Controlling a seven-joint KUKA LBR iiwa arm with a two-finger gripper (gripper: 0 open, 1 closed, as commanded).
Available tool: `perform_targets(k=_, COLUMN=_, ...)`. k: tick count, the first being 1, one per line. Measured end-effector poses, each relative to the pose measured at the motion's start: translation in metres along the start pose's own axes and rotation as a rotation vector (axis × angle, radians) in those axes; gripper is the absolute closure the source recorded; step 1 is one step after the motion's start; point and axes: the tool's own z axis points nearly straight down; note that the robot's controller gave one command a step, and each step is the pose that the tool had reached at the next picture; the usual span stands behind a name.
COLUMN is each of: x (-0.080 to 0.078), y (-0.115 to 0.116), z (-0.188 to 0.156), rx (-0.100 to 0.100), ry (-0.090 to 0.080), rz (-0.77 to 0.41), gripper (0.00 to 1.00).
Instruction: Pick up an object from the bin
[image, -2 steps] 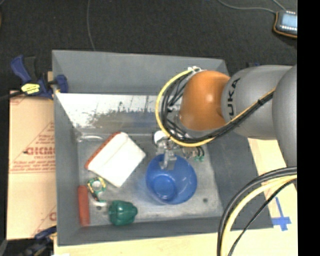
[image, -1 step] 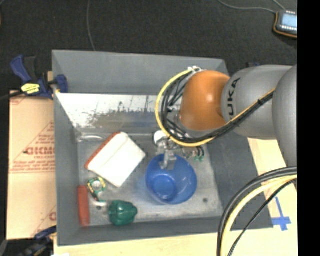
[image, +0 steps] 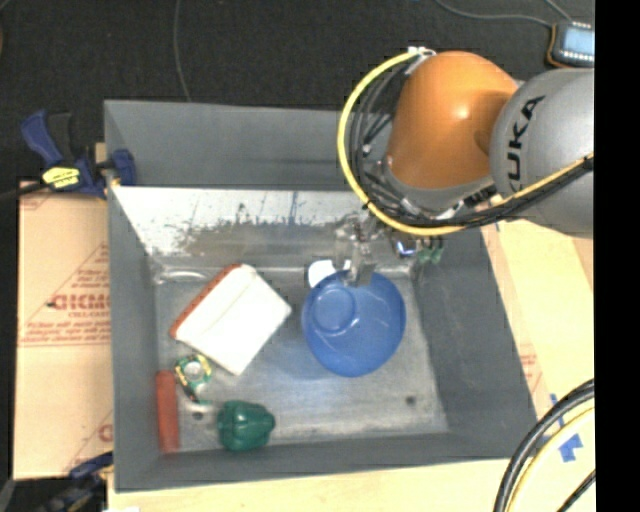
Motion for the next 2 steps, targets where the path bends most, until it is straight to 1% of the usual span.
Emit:
perform_targets(k=1, x=0.010, y=0.002, z=0.013, rx=-0.001, ry=0.005, rz=-0.005, gripper=1.00)
perform_targets(k=2, x=0.021, y=0.023, z=-0.023, rx=0.000, ry=-0.006, rz=0.006, gripper=1.00)
